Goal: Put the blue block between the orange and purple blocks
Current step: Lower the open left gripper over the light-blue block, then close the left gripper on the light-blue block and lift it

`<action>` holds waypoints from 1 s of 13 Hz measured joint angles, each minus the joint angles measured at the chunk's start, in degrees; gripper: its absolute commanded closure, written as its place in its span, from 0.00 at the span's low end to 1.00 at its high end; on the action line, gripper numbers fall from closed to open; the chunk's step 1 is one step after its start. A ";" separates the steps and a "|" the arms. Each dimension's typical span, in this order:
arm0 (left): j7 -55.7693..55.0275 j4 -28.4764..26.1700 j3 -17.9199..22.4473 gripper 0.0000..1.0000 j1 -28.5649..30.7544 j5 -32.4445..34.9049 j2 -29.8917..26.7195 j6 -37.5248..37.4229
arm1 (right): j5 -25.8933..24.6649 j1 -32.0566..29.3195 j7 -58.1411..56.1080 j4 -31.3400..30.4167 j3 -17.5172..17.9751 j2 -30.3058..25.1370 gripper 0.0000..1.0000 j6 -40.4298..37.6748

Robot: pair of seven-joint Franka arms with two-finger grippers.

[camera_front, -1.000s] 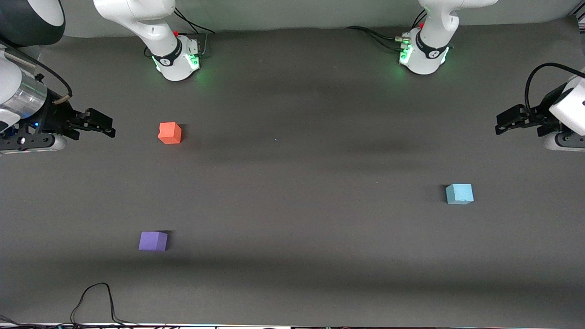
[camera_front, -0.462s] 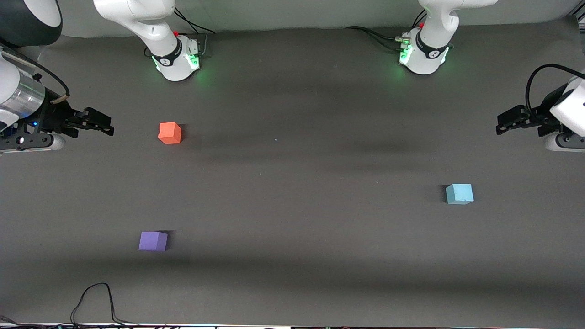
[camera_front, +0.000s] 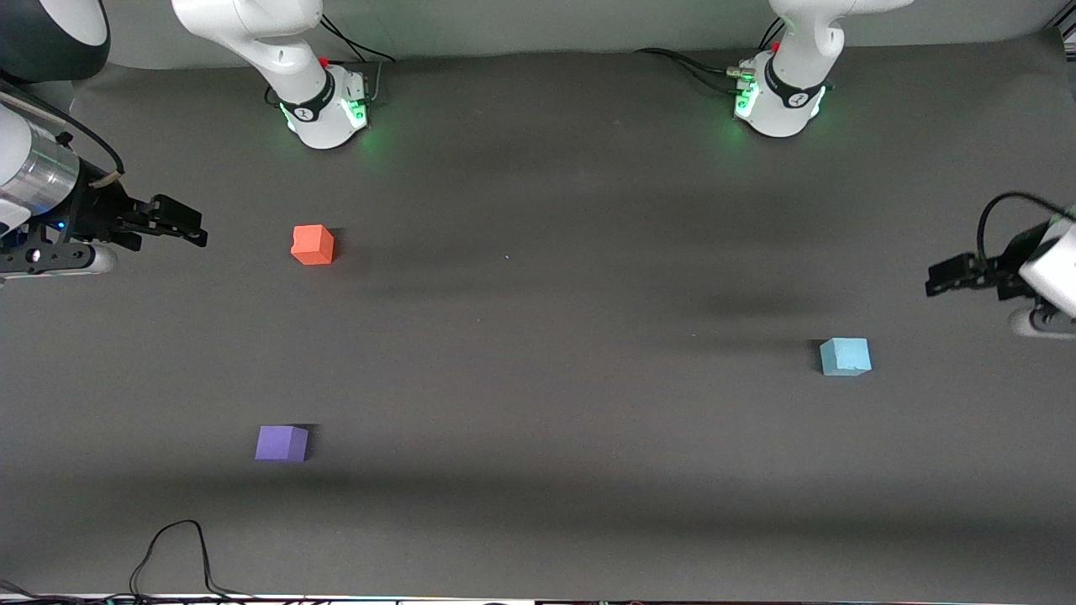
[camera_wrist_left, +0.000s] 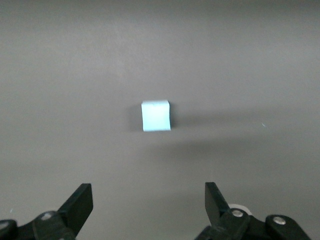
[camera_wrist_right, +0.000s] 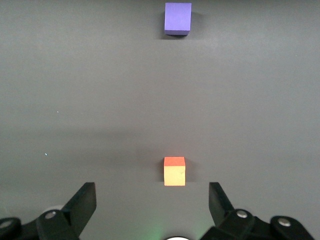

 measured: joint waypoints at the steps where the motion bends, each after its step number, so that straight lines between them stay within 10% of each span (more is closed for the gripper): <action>1: 0.07 -2.11 0.00 0.00 0.10 0.01 1.41 4.04 | 0.00 0.05 0.00 0.00 0.04 0.01 0.00 -0.01; 7: 0.50 -11.52 -0.33 0.00 0.07 0.04 12.22 26.27 | 0.02 0.08 0.00 -0.05 0.05 0.22 0.00 -0.02; 13: 0.57 -11.92 -0.50 0.00 -0.05 0.09 21.26 32.18 | 0.04 0.08 0.00 -0.06 0.05 0.82 0.00 -0.01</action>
